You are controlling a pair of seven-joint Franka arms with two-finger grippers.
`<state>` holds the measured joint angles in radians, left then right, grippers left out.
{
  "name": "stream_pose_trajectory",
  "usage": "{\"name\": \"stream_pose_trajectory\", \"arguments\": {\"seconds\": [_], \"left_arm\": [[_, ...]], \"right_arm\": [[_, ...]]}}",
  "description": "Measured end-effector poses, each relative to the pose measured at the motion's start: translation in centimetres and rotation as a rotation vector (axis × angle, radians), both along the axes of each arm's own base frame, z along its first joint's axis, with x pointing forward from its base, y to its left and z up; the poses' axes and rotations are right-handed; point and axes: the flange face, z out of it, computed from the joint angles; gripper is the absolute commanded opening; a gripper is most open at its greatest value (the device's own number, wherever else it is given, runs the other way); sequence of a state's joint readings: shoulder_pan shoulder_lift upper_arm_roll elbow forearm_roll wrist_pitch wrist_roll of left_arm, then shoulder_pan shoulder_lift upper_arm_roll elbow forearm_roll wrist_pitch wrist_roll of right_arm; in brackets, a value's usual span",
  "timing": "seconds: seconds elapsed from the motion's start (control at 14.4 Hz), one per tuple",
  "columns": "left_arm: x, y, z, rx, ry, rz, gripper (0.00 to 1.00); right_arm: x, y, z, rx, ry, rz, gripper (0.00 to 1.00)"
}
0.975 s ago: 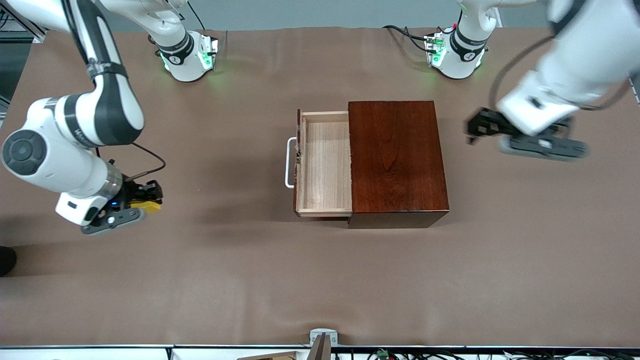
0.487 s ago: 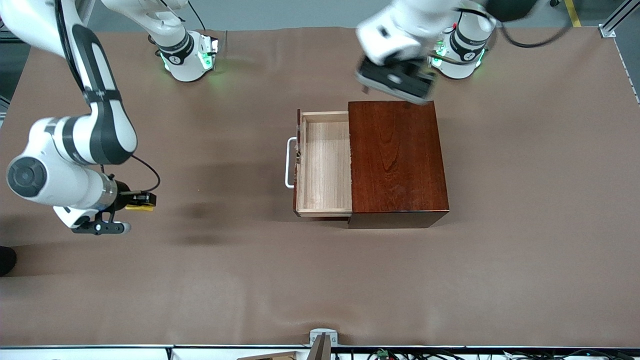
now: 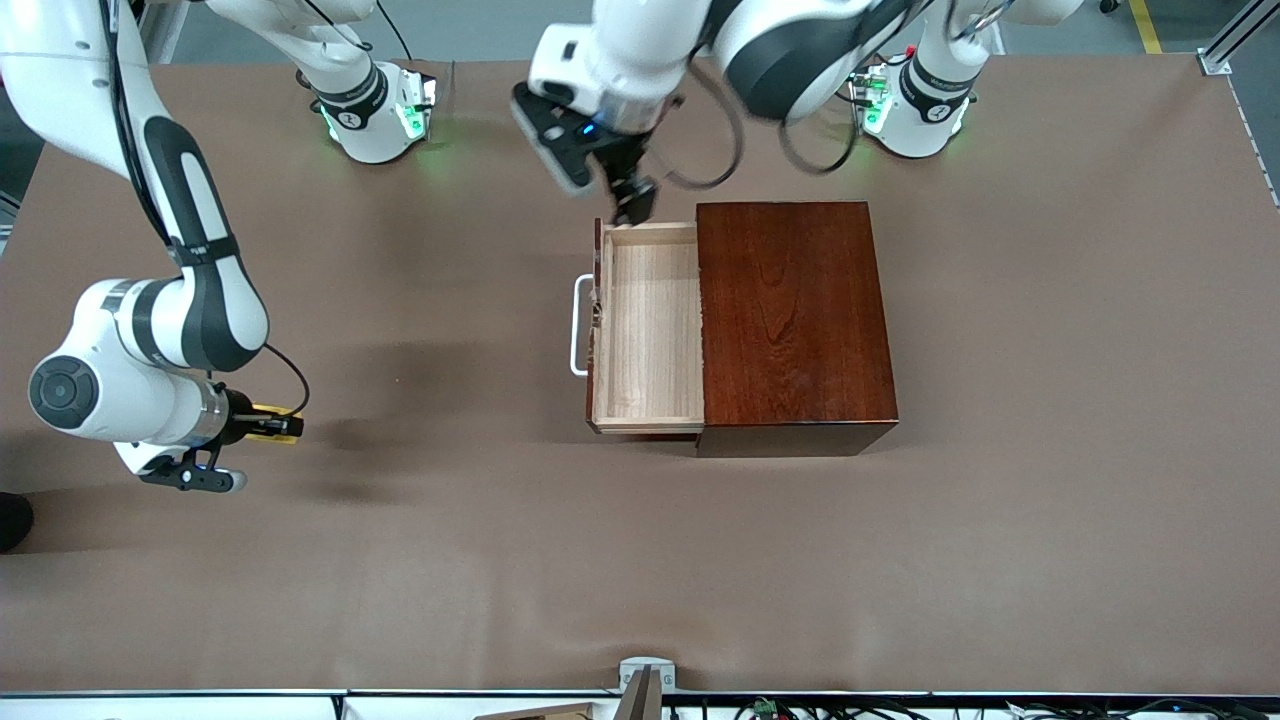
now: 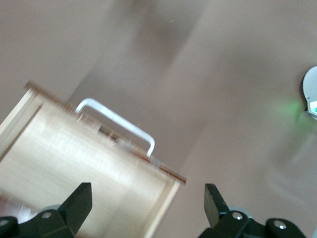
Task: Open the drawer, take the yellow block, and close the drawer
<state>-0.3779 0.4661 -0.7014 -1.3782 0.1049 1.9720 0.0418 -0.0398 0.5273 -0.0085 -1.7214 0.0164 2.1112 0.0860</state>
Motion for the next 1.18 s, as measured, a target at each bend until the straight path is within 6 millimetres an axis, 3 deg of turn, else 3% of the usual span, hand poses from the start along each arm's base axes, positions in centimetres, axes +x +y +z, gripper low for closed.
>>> {"name": "stream_pose_trajectory", "arguments": {"seconds": [0.28,0.49,0.63,0.84,0.91,1.04,1.18], "left_arm": [[3.2,-2.8,-9.6,-0.025,-0.064,-0.178,1.00],[4.3,-3.9,-15.8,0.009,-0.133,-0.282,1.00],[4.2,-4.5,-18.0,0.047,-0.169,-0.324,1.00],[3.8,-4.9,-19.1,0.072,-0.176,-0.352,1.00],[4.0,-4.7,-19.3,0.082,-0.177,-0.357,1.00],[4.5,-4.0,-19.5,0.110,-0.163,-0.368,1.00],[4.7,-3.7,-19.4,0.139,-0.159,-0.388,1.00]], "right_arm": [[0.4,-0.7,-3.3,-0.003,-0.022,-0.015,0.00],[0.5,-2.2,-6.0,-0.006,-0.035,-0.037,0.00],[0.6,-3.6,-7.5,-0.006,-0.056,-0.038,0.00],[0.6,-4.3,-8.7,-0.006,-0.066,-0.034,0.00],[0.6,-4.3,-9.2,-0.006,-0.070,-0.033,0.10],[0.6,-4.2,-9.5,-0.006,-0.074,-0.031,1.00],[0.6,-4.2,-9.5,-0.005,-0.073,-0.030,1.00]]}}
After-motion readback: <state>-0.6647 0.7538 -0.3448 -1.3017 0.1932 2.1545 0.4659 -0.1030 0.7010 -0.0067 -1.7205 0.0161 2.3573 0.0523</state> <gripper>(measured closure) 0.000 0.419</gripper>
